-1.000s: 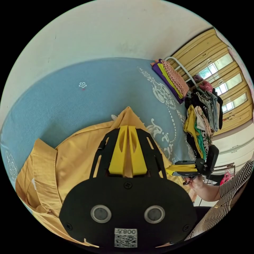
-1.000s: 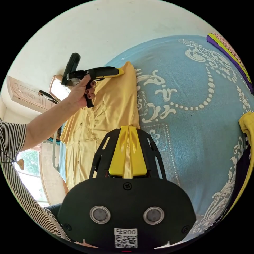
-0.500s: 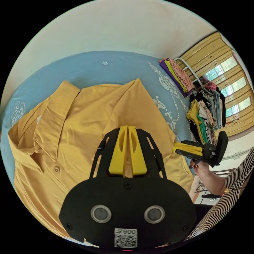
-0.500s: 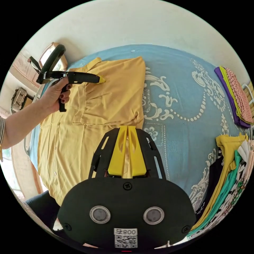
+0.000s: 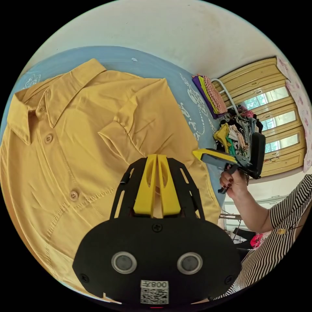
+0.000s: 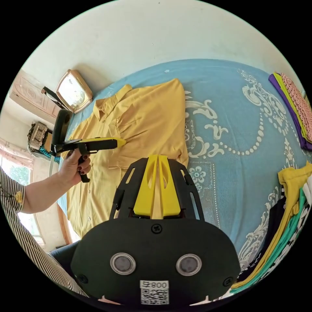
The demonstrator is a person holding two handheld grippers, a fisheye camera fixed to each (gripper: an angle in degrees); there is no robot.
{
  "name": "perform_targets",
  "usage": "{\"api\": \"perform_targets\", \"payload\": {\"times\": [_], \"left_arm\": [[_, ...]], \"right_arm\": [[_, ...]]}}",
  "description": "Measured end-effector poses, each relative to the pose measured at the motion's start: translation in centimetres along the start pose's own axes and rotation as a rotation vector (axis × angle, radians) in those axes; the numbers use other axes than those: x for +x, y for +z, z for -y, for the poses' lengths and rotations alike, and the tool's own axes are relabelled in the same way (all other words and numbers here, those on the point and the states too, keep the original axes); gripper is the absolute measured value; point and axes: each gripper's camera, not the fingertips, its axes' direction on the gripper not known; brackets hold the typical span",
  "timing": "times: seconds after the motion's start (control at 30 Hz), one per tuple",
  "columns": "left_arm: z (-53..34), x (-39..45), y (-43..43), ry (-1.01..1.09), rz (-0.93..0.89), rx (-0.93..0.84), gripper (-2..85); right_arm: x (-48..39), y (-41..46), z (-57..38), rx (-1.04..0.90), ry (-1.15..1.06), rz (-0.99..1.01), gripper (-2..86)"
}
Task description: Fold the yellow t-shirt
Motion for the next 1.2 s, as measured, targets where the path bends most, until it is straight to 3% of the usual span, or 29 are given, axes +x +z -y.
{"api": "perform_targets", "payload": {"times": [0.07,0.17,0.33,0.53,0.77,0.9,1.2], "left_arm": [[-1.1,-0.5,-1.2,-0.014,-0.017,0.020,0.3],[-3.0,-1.7,-2.6,-0.045,-0.018,0.041,0.3],[-5.6,-4.0,-5.6,-0.057,-0.013,0.069,0.2],[-7.8,-6.9,-8.7,-0.071,0.001,0.109,0.2],[-10.7,-9.2,-9.5,-0.104,-0.033,0.118,0.2],[-11.8,-10.4,-10.6,-0.107,-0.021,0.138,0.2],[-14.6,-13.5,-13.0,-0.122,0.007,0.172,0.2]], "right_arm": [[-0.3,2.4,1.1,-0.128,-0.001,0.004,0.3],[-1.1,3.4,1.7,-0.166,-0.002,0.002,0.3],[-4.3,1.9,4.6,-0.059,-0.069,-0.051,0.6],[-9.5,5.8,18.2,-0.024,-0.351,-0.162,3.5],[-13.8,16.8,25.5,-0.331,-0.550,-0.285,3.9],[-15.9,18.6,26.0,-0.308,-0.637,-0.384,0.4],[-17.3,20.5,30.3,-0.260,-0.590,-0.409,-0.4]]}}
